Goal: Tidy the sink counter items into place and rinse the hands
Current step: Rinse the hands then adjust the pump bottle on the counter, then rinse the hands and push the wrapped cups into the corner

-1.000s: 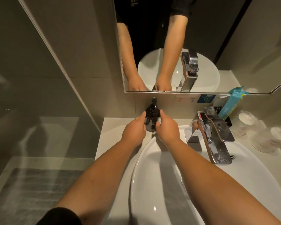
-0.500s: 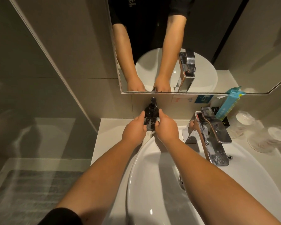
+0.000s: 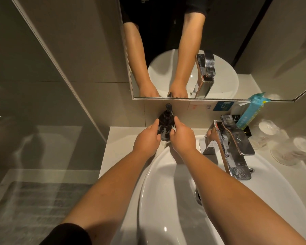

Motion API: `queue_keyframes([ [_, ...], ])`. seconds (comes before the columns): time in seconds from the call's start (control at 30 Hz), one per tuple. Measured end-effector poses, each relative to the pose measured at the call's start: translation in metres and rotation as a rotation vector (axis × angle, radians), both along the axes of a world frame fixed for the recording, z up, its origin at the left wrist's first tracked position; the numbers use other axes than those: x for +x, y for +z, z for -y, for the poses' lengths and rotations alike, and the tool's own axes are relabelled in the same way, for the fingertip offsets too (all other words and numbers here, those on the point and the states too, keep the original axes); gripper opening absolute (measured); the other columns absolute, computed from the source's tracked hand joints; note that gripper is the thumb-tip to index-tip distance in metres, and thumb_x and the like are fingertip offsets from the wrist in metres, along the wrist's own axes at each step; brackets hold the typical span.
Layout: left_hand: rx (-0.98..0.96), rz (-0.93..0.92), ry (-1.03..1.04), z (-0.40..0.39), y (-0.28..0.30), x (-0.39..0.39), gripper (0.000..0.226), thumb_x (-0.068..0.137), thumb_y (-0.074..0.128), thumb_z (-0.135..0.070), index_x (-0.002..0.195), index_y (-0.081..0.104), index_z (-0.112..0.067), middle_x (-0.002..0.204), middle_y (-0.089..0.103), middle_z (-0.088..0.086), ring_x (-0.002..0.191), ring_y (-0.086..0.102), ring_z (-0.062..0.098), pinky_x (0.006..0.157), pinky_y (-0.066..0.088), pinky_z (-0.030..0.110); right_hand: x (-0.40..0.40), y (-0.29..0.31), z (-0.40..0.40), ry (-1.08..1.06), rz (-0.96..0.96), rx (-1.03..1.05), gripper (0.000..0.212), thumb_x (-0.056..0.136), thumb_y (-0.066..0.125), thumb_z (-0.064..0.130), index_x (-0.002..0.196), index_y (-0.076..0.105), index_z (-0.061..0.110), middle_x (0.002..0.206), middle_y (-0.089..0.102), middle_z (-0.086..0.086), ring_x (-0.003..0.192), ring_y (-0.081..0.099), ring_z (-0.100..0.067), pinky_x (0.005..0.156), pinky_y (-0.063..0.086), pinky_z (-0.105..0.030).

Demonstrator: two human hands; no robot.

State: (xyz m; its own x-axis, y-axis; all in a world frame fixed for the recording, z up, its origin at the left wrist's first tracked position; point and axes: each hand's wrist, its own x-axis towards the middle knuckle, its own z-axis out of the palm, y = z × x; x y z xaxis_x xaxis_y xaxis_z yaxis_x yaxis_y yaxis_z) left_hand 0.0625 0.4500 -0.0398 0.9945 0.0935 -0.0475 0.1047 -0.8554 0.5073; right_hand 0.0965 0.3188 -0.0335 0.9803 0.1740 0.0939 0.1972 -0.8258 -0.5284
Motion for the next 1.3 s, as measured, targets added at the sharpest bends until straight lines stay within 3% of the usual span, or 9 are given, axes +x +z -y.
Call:
queue_keyframes([
  [0.1,0.024,-0.007,-0.012,0.0,0.001,0.001,0.06,0.098,0.045,-0.021,0.151,0.017,-0.02,0.135,0.051,0.008,0.105,0.056,0.024,0.078,0.047,0.034,-0.001,0.0,0.0,0.005,-0.021,-0.007,0.045,0.091,0.048,0.009,0.135,0.042,0.012,0.097,0.066,-0.012,0.087,0.061,-0.033,0.071,0.039,-0.033],
  [0.2,0.048,-0.035,-0.024,0.0,0.003,0.0,0.064,0.097,0.046,-0.027,0.151,0.014,-0.017,0.143,0.045,0.008,0.11,0.056,0.025,0.079,0.048,0.035,-0.005,0.0,0.0,0.006,-0.052,-0.031,0.056,0.091,0.05,0.01,0.143,0.031,0.011,0.115,0.063,-0.013,0.102,0.059,-0.034,0.086,0.044,-0.04],
  [0.3,0.087,-0.046,-0.02,-0.001,0.01,-0.004,0.067,0.096,0.046,-0.032,0.152,0.013,-0.016,0.154,0.031,0.005,0.129,0.045,0.025,0.097,0.046,0.038,-0.009,-0.001,0.006,0.001,-0.038,-0.076,0.056,0.09,0.052,0.013,0.142,0.032,0.009,0.135,0.053,-0.011,0.122,0.051,-0.031,0.102,0.039,-0.044],
  [0.47,0.301,-0.013,-0.13,-0.009,0.03,-0.024,0.063,0.096,0.039,-0.038,0.15,0.019,-0.014,0.158,0.021,0.006,0.145,0.018,0.022,0.118,0.017,0.036,-0.036,0.012,0.016,0.128,-0.004,-0.235,0.059,0.092,0.048,0.021,0.147,0.03,0.011,0.155,0.032,-0.009,0.144,0.025,-0.027,0.119,0.019,-0.04],
  [0.7,0.496,-0.043,-0.304,0.001,0.058,-0.097,0.066,0.094,0.035,-0.046,0.149,0.021,-0.011,0.157,0.021,0.01,0.146,0.014,0.026,0.12,0.009,0.04,-0.113,0.029,0.046,0.28,0.027,-0.395,0.051,0.086,0.048,0.033,0.129,0.051,0.007,0.133,0.056,-0.013,0.128,0.047,-0.035,0.108,0.037,-0.045],
  [0.9,0.547,-0.015,-0.388,0.027,0.06,-0.141,0.065,0.094,0.035,-0.045,0.148,0.023,-0.011,0.156,0.023,0.01,0.145,0.016,0.027,0.119,0.007,0.039,-0.162,0.039,0.089,0.26,-0.042,-0.421,0.063,0.093,0.046,0.041,0.146,0.032,0.01,0.152,0.036,-0.009,0.143,0.027,-0.028,0.112,0.03,-0.043],
  [1.1,0.525,0.03,-0.414,0.075,0.065,-0.154,0.068,0.093,0.035,-0.046,0.149,0.022,-0.011,0.157,0.023,0.009,0.145,0.016,0.026,0.119,0.007,0.038,-0.177,0.045,0.126,0.248,0.016,-0.478,0.059,0.09,0.045,0.045,0.138,0.041,0.011,0.134,0.055,-0.009,0.114,0.055,-0.027,0.103,0.039,-0.04],
  [1.2,0.522,0.018,-0.417,0.102,0.064,-0.163,0.069,0.093,0.036,-0.045,0.15,0.021,-0.01,0.157,0.022,0.011,0.145,0.015,0.026,0.119,0.006,0.038,-0.18,0.045,0.152,0.254,0.051,-0.451,0.051,0.085,0.049,0.042,0.124,0.054,0.01,0.12,0.063,-0.01,0.111,0.054,-0.029,0.104,0.039,-0.041],
  [1.3,0.506,0.003,-0.407,0.13,0.061,-0.169,0.069,0.092,0.037,-0.046,0.149,0.023,-0.009,0.156,0.024,0.011,0.145,0.016,0.026,0.12,0.009,0.039,-0.18,0.043,0.181,0.258,0.036,-0.41,0.053,0.084,0.048,0.043,0.129,0.051,0.014,0.128,0.058,-0.007,0.119,0.049,-0.027,0.108,0.035,-0.041],
])
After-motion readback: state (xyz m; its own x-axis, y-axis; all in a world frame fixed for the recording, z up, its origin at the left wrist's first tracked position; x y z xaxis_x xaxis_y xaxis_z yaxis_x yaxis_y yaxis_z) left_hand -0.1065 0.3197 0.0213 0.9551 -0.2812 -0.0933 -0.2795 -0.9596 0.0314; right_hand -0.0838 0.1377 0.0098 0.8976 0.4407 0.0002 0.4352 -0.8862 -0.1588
